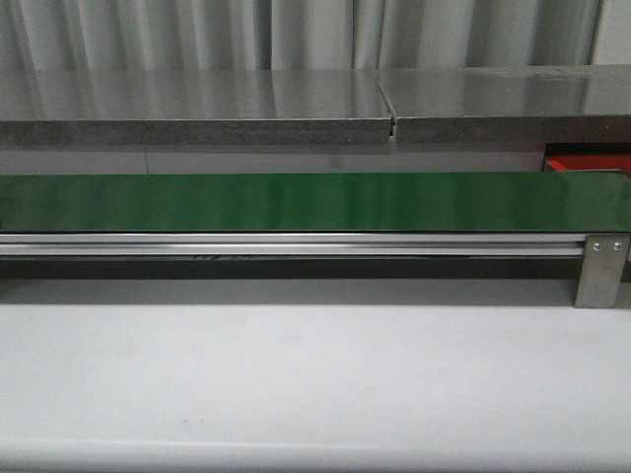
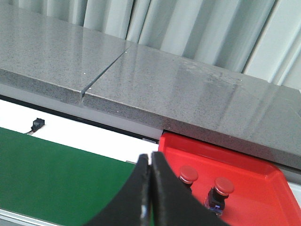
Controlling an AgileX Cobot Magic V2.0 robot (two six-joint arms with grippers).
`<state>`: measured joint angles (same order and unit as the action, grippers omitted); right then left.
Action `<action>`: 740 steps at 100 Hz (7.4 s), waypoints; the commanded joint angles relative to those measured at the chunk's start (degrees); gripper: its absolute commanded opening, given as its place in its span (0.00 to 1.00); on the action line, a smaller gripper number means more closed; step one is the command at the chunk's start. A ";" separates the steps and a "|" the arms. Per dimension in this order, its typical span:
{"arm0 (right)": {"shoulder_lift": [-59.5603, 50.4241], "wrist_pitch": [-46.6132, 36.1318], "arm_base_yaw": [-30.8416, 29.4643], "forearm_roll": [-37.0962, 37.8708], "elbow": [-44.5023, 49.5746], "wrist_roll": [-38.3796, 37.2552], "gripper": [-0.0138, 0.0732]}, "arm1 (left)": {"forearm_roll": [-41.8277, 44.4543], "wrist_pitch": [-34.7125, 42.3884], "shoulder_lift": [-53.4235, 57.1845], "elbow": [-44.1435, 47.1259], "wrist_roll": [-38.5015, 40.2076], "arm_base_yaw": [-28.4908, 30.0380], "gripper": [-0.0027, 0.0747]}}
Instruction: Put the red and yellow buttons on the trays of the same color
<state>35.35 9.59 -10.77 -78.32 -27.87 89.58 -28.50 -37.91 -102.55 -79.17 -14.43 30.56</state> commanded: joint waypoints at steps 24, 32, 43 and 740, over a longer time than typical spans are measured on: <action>-0.12 -0.69 0.02 -0.95 -1.56 0.61 0.08 | -1.22 7.68 -2.07 -1.56 -1.28 0.51 0.83; -0.12 -0.69 0.02 -0.95 -1.56 0.61 0.08 | -1.22 9.34 -2.96 -1.91 -1.28 0.51 0.83; -0.12 -0.69 0.02 -0.95 -1.56 0.61 0.08 | -1.12 9.07 -5.01 -4.37 -1.28 0.51 0.83; -0.05 3.80 0.02 -6.57 -1.56 0.61 0.19 | -4.15 13.13 66.40 46.03 -10.07 -22.45 0.01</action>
<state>35.35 11.00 -10.77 -83.35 -27.87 89.58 -31.03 -28.21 -36.26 -31.56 -24.43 8.44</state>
